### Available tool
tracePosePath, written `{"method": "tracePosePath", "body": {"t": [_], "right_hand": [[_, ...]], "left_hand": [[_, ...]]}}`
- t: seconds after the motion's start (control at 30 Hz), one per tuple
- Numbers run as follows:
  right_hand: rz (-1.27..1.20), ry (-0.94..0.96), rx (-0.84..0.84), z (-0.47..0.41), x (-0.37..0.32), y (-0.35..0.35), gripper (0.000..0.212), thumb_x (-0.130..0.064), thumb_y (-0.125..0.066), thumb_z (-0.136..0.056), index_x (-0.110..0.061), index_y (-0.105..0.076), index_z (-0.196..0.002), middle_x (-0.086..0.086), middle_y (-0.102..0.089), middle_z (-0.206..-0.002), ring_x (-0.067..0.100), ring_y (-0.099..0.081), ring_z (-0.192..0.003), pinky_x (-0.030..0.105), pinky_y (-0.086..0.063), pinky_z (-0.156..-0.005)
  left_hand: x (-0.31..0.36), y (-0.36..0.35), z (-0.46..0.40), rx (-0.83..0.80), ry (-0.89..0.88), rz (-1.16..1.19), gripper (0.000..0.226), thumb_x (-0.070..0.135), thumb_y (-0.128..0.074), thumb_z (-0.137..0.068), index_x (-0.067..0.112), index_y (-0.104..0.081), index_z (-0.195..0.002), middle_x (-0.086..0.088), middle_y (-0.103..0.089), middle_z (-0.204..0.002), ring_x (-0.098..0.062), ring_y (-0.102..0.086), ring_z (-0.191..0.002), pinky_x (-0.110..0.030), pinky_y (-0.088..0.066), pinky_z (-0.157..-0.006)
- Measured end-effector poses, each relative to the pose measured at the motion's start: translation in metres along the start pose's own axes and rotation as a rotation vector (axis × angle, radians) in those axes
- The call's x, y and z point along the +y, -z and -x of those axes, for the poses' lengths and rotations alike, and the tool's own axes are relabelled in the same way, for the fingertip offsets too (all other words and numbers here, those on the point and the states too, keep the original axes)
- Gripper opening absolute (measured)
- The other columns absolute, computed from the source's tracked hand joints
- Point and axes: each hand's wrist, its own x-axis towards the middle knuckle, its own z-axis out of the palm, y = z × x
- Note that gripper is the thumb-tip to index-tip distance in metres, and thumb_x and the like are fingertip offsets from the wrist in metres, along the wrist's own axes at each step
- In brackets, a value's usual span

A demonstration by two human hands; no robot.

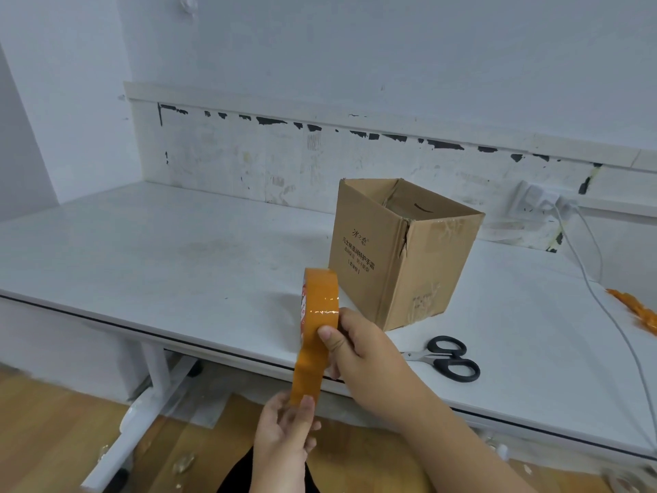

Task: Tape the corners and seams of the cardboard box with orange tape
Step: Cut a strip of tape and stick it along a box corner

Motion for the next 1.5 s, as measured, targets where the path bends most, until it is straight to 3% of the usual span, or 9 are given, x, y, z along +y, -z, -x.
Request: {"method": "tracePosePath", "body": {"t": [0.17, 0.27, 0.4, 0.5, 0.63, 0.8, 1.0, 1.17, 1.5], "right_hand": [[-0.02, -0.005, 0.0, 0.001, 0.004, -0.001, 0.017, -0.054, -0.04, -0.094, -0.041, -0.051, -0.094, -0.018, -0.06, -0.084, 0.007, -0.063, -0.078, 0.023, -0.052, -0.071], [-0.081, -0.012, 0.002, 0.003, 0.002, -0.001, 0.012, -0.054, -0.043, -0.093, -0.045, -0.051, -0.095, -0.023, -0.061, -0.089, 0.001, -0.064, -0.078, 0.014, -0.05, -0.062], [-0.1, 0.027, 0.037, 0.007, -0.004, 0.005, 0.015, -0.05, -0.049, -0.091, -0.045, -0.052, -0.105, -0.027, -0.061, -0.1, 0.002, -0.065, -0.081, 0.02, -0.052, -0.07], [0.025, 0.044, 0.138, 0.013, -0.004, 0.025, 0.024, -0.049, -0.051, -0.09, -0.047, -0.045, -0.113, -0.032, -0.056, -0.102, -0.004, -0.06, -0.083, 0.014, -0.049, -0.062], [0.333, 0.065, 0.281, 0.021, 0.012, 0.073, 0.012, -0.032, -0.052, -0.09, -0.037, -0.055, -0.101, -0.022, -0.059, -0.09, -0.001, -0.055, -0.084, 0.01, -0.043, -0.065], [0.775, -0.151, 0.138, 0.038, 0.046, 0.116, 0.024, -0.028, -0.045, -0.095, -0.033, -0.052, -0.118, -0.014, -0.046, -0.108, 0.012, -0.044, -0.109, 0.022, -0.034, -0.086], [0.79, -0.265, 0.039, 0.046, 0.059, 0.132, 0.029, -0.027, -0.05, -0.094, -0.031, -0.054, -0.122, -0.014, -0.048, -0.106, 0.008, -0.05, -0.094, 0.016, -0.032, -0.076], [0.826, -0.228, -0.035, 0.037, 0.056, 0.134, 0.035, -0.04, -0.054, -0.092, -0.041, -0.052, -0.127, -0.012, -0.041, -0.11, 0.012, -0.04, -0.106, 0.021, -0.031, -0.088], [0.742, -0.067, -0.12, 0.048, 0.023, 0.129, 0.003, -0.047, -0.054, -0.09, -0.045, -0.054, -0.092, -0.024, -0.055, -0.091, -0.004, -0.048, -0.092, 0.016, -0.039, -0.078]], "left_hand": [[0.005, -0.011, -0.007, -0.053, -0.06, -0.13, 0.053, 0.053, -0.073, -0.05, 0.021, -0.067, -0.092, 0.003, -0.071, -0.066, -0.023, -0.062, -0.073, -0.035, -0.047, -0.063], [0.006, -0.016, -0.01, -0.044, -0.019, -0.075, 0.044, 0.041, -0.073, -0.058, 0.017, -0.067, -0.095, 0.0, -0.072, -0.067, -0.022, -0.062, -0.07, -0.033, -0.047, -0.059], [0.007, -0.011, -0.01, -0.062, 0.106, 0.032, 0.035, 0.025, -0.074, -0.061, 0.015, -0.064, -0.093, -0.01, -0.066, -0.077, -0.025, -0.058, -0.071, -0.033, -0.042, -0.058], [0.006, -0.002, -0.006, -0.102, 0.165, 0.071, 0.03, 0.018, -0.07, -0.065, 0.011, -0.063, -0.093, -0.011, -0.058, -0.077, -0.024, -0.054, -0.067, -0.033, -0.036, -0.056], [0.001, 0.01, 0.001, -0.157, 0.137, 0.076, 0.03, 0.016, -0.066, -0.067, 0.007, -0.064, -0.096, -0.009, -0.057, -0.067, -0.023, -0.053, -0.058, -0.032, -0.034, -0.052], [-0.002, 0.019, 0.001, -0.189, 0.085, 0.044, 0.036, 0.017, -0.067, -0.067, 0.014, -0.064, -0.104, -0.009, -0.058, -0.067, -0.017, -0.053, -0.046, -0.029, -0.036, -0.044], [-0.001, 0.019, 0.001, -0.189, 0.071, 0.047, 0.038, 0.028, -0.063, -0.072, 0.014, -0.06, -0.106, -0.008, -0.057, -0.067, -0.015, -0.051, -0.042, -0.027, -0.037, -0.039], [-0.001, 0.022, 0.003, -0.156, -0.012, -0.058, 0.038, 0.031, -0.066, -0.069, 0.008, -0.065, -0.098, -0.006, -0.057, -0.052, -0.015, -0.048, -0.041, -0.027, -0.036, -0.042], [-0.001, 0.023, -0.01, -0.166, 0.008, -0.234, 0.041, 0.036, -0.065, -0.075, -0.002, -0.064, -0.091, -0.011, -0.051, -0.049, -0.023, -0.045, -0.045, -0.031, -0.034, -0.051]]}}
